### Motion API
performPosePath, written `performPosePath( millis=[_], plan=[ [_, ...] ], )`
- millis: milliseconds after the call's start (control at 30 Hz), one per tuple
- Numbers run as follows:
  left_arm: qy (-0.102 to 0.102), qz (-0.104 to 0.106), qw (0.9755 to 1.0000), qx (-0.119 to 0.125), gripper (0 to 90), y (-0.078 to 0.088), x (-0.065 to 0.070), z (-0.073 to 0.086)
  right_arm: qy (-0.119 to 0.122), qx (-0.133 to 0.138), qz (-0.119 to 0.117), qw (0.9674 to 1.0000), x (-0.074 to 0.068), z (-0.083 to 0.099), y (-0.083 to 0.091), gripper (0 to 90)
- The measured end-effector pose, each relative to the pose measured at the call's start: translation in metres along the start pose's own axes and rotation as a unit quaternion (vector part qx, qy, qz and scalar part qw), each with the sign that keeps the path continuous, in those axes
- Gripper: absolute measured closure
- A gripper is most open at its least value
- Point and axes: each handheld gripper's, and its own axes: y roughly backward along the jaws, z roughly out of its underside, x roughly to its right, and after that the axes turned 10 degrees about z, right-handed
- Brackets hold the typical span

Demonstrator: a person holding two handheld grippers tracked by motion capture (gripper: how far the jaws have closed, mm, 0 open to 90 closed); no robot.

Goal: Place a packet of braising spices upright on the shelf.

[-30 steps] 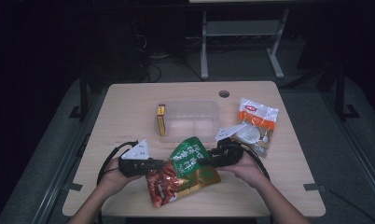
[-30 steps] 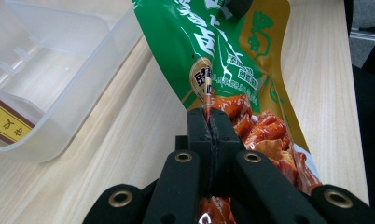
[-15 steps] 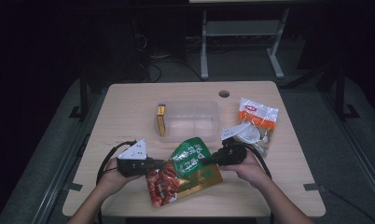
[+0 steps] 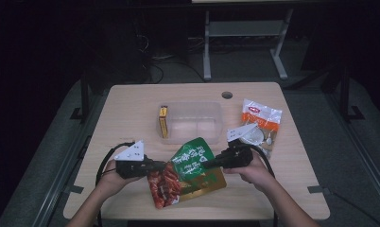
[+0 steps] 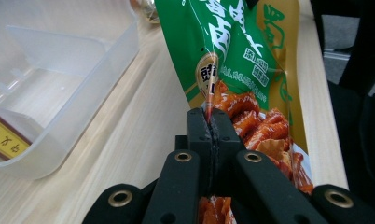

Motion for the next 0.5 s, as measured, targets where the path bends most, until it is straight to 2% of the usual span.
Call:
performPosePath(
  millis=[67, 133, 167, 233, 300, 367, 500],
  plan=[
    [-0.006, 0.0, 1.0, 0.001, 88.6, 0.0, 0.0, -0.001, 0.013, -0.006, 0.007, 0.9999, -0.004, -0.006, 0.003, 90.0],
    [-0.009, -0.009, 0.9999, 0.001, 86.8, 0.0, 0.001, -0.001, 0.022, -0.01, 0.015, 0.9996, -0.007, -0.012, 0.007, 90.0],
    [-0.008, -0.016, 0.9998, -0.001, 83.9, -0.001, 0.001, -0.001, 0.03, -0.013, 0.023, 0.9992, -0.009, -0.014, 0.008, 90.0],
    [0.006, -0.024, 0.9997, 0.009, 76.8, 0.0, -0.001, -0.001, 0.042, -0.014, 0.033, 0.9985, -0.011, -0.019, 0.01, 90.0],
    [0.015, -0.031, 0.999, 0.027, 68.6, 0.004, -0.002, -0.002, 0.046, -0.019, 0.034, 0.9982, -0.013, -0.023, 0.012, 90.0],
    [0.027, -0.03, 0.9984, 0.038, 61.4, 0.007, -0.003, -0.002, 0.049, -0.017, 0.031, 0.9982, -0.014, -0.025, 0.014, 90.0],
    [0.027, -0.042, 0.9982, 0.034, 46.3, 0.007, -0.001, -0.001, 0.06, -0.003, 0.036, 0.9975, -0.016, -0.029, 0.019, 90.0]
  ],
)
